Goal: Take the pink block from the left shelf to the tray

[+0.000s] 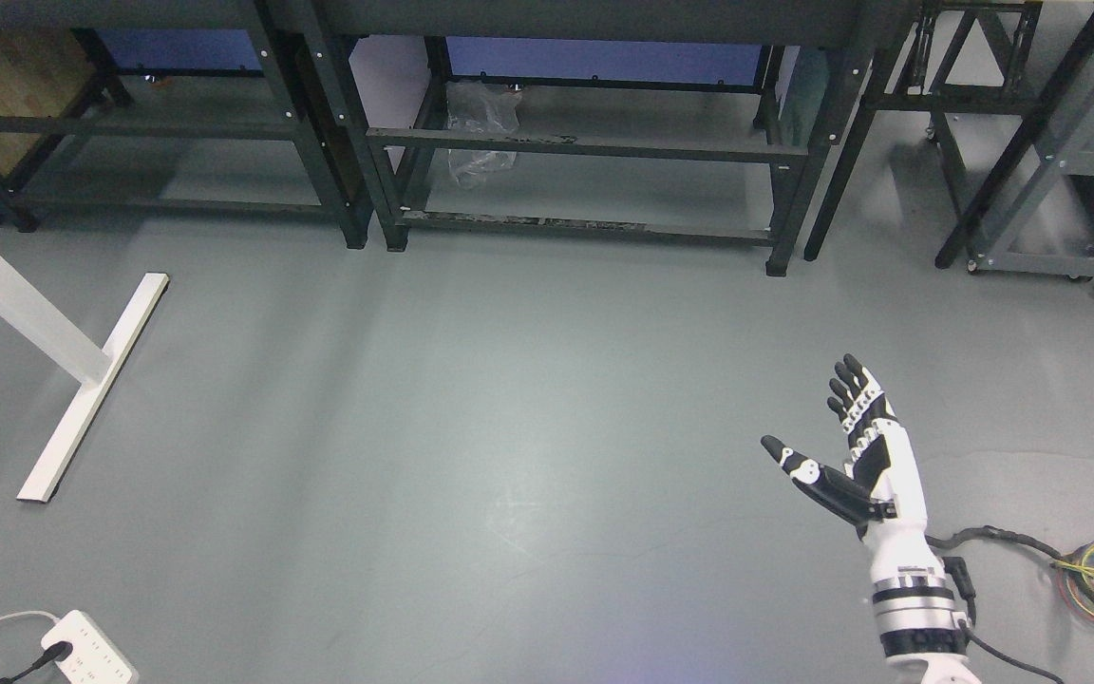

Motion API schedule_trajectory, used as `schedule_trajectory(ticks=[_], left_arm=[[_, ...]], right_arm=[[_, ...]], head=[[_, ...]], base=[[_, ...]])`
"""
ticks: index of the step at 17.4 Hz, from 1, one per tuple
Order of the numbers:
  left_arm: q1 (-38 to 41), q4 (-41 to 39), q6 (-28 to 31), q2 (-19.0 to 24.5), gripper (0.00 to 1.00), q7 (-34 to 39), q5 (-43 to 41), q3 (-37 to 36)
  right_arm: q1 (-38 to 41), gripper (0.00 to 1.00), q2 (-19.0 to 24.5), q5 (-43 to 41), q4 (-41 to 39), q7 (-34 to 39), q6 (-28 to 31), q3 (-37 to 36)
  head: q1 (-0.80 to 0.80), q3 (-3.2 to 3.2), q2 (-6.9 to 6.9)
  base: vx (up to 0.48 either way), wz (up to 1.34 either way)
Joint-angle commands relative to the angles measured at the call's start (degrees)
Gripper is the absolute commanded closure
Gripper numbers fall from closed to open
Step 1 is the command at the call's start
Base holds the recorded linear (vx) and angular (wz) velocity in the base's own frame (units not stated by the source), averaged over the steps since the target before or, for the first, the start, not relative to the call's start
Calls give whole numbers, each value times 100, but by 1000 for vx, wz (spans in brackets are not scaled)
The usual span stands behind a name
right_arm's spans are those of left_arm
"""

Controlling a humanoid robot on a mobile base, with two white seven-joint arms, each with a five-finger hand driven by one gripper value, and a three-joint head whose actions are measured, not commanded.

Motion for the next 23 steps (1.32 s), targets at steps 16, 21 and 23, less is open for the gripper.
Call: schedule_trajectory(ticks=[16,21,23], left_arm=[[53,0,-2,100,0,2,-9,0],[53,0,-2,100,0,2,-9,0],[53,0,-2,100,0,2,-9,0]], right_arm=[[-33,0,-100,114,-14,41,-26,-20],[-33,0,-100,114,-14,41,-43,-11],[-33,0,-100,114,-14,41,-43,-2]], head=[[0,0,0],[0,0,0],[0,0,0]], base=[[21,0],[44,0],[57,0]])
